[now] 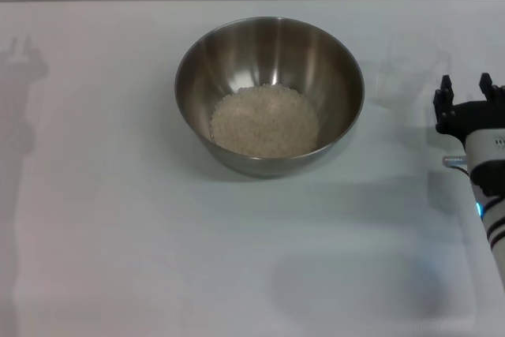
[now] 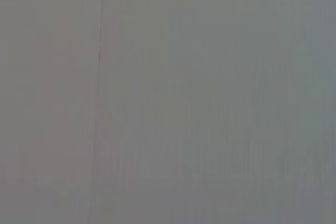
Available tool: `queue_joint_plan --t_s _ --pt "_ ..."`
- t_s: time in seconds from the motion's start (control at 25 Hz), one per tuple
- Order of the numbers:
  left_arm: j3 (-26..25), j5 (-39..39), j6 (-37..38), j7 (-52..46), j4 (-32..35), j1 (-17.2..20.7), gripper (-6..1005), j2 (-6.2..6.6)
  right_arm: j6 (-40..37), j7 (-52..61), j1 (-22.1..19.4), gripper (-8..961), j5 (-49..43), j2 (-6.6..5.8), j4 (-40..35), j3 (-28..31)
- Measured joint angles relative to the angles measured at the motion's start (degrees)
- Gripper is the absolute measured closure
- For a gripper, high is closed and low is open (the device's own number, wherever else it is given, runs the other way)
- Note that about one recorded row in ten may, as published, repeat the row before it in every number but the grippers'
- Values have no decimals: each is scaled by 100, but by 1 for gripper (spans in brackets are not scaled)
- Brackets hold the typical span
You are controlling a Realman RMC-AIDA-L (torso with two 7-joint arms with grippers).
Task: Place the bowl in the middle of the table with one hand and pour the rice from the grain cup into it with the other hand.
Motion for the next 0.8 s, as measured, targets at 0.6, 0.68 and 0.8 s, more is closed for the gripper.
queue_joint_plan --t_s 0.6,0.68,0.8 --pt "111 -2 50 -1 9 248 802 -23 -1960 -327 -104 423 -33 -63 302 -413" --pt "228 2 72 -1 8 376 801 -21 -1817 -323 -32 423 -33 -78 359 -309" --pt "274 1 211 -2 7 589 801 -21 -1496 -334 95 423 -33 -87 405 -156"
